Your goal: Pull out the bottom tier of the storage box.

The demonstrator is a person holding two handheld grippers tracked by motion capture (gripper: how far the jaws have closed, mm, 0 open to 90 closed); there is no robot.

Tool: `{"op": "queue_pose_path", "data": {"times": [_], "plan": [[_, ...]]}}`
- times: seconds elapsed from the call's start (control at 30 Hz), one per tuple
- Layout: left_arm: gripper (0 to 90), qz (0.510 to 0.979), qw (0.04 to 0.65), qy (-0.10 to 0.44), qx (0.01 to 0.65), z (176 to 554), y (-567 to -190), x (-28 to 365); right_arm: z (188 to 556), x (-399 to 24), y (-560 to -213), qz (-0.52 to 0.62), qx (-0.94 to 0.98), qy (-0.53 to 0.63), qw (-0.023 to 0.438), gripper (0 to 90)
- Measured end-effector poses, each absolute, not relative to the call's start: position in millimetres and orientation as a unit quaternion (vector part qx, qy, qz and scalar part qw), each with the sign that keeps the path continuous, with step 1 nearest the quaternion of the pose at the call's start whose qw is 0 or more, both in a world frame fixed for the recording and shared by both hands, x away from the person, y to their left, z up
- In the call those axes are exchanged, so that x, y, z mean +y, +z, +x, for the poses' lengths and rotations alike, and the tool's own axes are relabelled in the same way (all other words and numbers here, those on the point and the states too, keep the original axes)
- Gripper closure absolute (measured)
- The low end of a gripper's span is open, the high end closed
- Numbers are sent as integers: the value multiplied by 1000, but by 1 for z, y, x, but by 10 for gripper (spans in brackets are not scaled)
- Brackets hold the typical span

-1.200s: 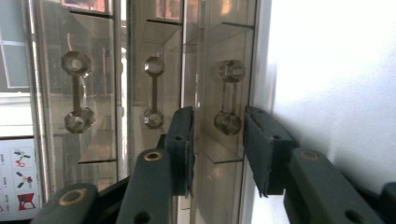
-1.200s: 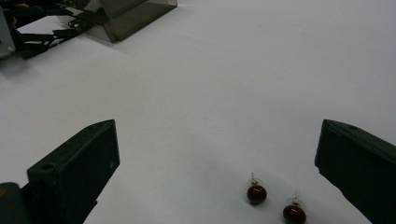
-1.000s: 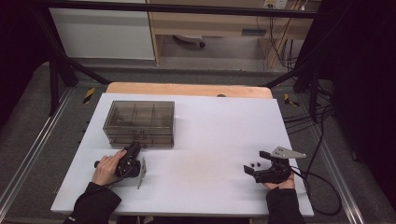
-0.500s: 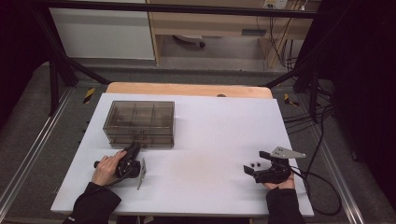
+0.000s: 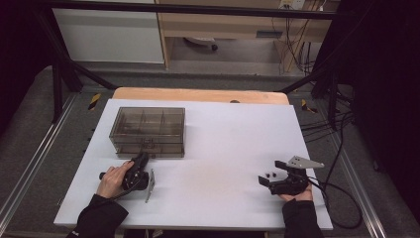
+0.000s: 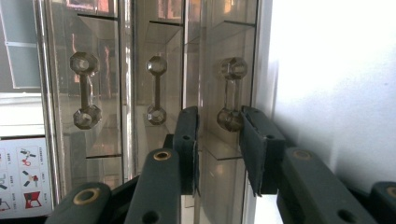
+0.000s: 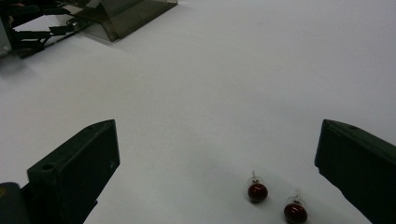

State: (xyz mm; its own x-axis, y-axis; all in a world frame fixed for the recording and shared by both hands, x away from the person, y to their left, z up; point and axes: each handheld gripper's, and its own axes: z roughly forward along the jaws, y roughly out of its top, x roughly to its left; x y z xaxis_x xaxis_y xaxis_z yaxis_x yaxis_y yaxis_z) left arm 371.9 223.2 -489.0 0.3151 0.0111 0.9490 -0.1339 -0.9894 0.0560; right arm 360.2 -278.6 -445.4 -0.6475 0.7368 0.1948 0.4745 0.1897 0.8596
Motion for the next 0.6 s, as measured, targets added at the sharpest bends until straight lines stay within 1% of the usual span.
{"op": "queue_pose_path", "data": {"times": [0.6], "plan": [[685,810,60,582,-45,363,-489,224,360,-279,-445,398,761,496,132,5]]}}
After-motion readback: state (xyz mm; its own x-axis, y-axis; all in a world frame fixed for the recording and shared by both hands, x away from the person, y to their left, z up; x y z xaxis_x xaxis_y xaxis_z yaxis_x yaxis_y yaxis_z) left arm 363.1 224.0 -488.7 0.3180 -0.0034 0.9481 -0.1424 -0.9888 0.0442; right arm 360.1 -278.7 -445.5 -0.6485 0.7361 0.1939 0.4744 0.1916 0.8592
